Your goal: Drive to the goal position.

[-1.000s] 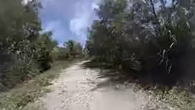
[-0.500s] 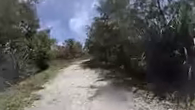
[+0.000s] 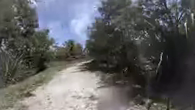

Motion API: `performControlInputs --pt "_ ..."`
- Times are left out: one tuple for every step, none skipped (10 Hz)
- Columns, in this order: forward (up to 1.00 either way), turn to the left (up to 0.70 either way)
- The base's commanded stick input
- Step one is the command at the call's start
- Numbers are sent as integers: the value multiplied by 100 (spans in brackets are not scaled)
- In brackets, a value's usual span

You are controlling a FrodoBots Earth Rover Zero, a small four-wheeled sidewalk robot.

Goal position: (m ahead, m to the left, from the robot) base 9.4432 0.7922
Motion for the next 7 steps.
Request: performControlInputs --pt "70 35" --pt "70 5" --pt "70 0" --pt "70 0" --pt "70 22" --pt "70 0" --pt "70 0"
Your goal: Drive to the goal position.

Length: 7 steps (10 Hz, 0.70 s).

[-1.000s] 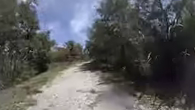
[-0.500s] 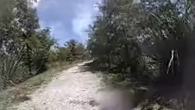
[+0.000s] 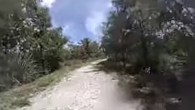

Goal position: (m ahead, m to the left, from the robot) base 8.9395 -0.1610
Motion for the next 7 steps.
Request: performControlInputs --pt "70 0" --pt "70 0" --pt "70 0" --pt "70 0" --pt "70 0" --pt "70 0" --pt "70 0"
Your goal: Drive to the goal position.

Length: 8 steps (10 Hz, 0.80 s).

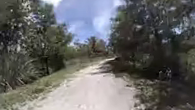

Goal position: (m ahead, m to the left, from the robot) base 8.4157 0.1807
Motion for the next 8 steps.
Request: performControlInputs --pt "70 0" --pt "70 0" --pt "70 0" --pt "70 0" --pt "70 0" --pt "70 0" --pt "70 0" --pt "70 0"
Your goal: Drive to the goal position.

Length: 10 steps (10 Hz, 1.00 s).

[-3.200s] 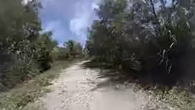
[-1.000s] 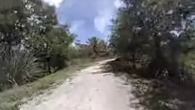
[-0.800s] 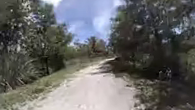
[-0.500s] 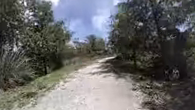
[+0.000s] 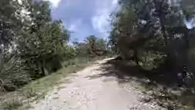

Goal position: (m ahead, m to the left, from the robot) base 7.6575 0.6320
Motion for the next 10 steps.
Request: performControlInputs --pt "70 0" --pt "70 0" --pt "70 0" --pt "70 0" --pt "70 0" --pt "70 0" --pt "70 0" --pt "70 0" --pt "70 0" --pt "70 0"
